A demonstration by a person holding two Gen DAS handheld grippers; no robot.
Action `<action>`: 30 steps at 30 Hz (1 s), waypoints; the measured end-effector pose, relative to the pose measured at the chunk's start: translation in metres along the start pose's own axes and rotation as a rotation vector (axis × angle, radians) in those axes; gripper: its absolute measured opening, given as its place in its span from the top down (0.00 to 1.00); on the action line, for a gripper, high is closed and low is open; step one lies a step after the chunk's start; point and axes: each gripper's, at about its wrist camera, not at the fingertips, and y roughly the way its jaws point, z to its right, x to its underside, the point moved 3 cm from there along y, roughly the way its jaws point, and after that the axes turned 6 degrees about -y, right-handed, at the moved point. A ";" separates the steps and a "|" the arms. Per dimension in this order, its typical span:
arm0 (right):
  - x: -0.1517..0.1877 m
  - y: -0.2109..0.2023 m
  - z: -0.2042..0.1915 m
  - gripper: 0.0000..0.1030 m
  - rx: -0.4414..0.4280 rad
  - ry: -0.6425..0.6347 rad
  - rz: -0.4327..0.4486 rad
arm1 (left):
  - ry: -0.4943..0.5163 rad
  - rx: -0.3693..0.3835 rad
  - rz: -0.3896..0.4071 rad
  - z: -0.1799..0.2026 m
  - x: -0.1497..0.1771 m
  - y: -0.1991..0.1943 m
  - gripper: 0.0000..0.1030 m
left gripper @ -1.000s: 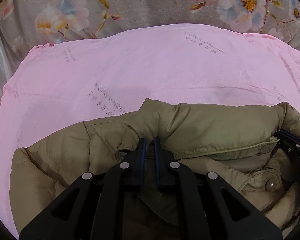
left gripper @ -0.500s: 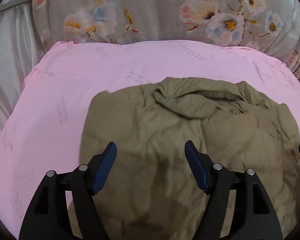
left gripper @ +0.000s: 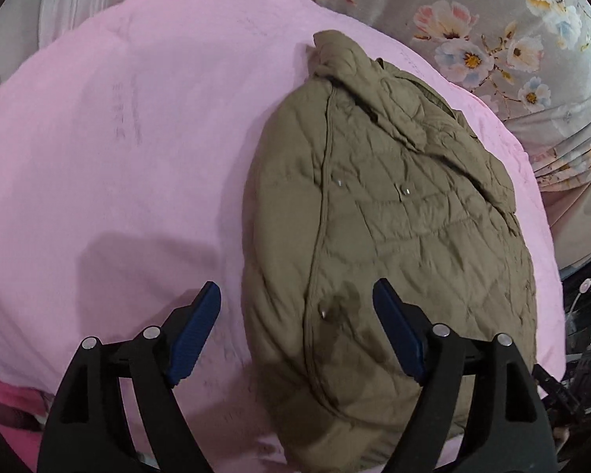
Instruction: Fold large clothes
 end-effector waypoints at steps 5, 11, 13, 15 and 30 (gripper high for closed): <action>0.014 -0.002 -0.021 0.37 -0.054 0.012 0.052 | -0.044 0.062 0.008 0.007 0.028 -0.007 0.25; 0.010 0.000 -0.015 0.51 -0.132 0.132 0.133 | -0.056 0.094 0.000 0.025 0.038 -0.001 0.28; 0.011 0.001 -0.011 0.67 -0.138 0.159 0.135 | -0.062 0.090 0.000 0.026 0.038 -0.002 0.44; 0.011 0.001 -0.010 0.78 -0.134 0.154 0.134 | -0.062 0.073 0.004 0.025 0.037 -0.004 0.72; 0.007 -0.107 -0.045 0.93 -0.148 -0.031 0.320 | 0.077 0.165 0.179 0.057 0.037 -0.117 0.94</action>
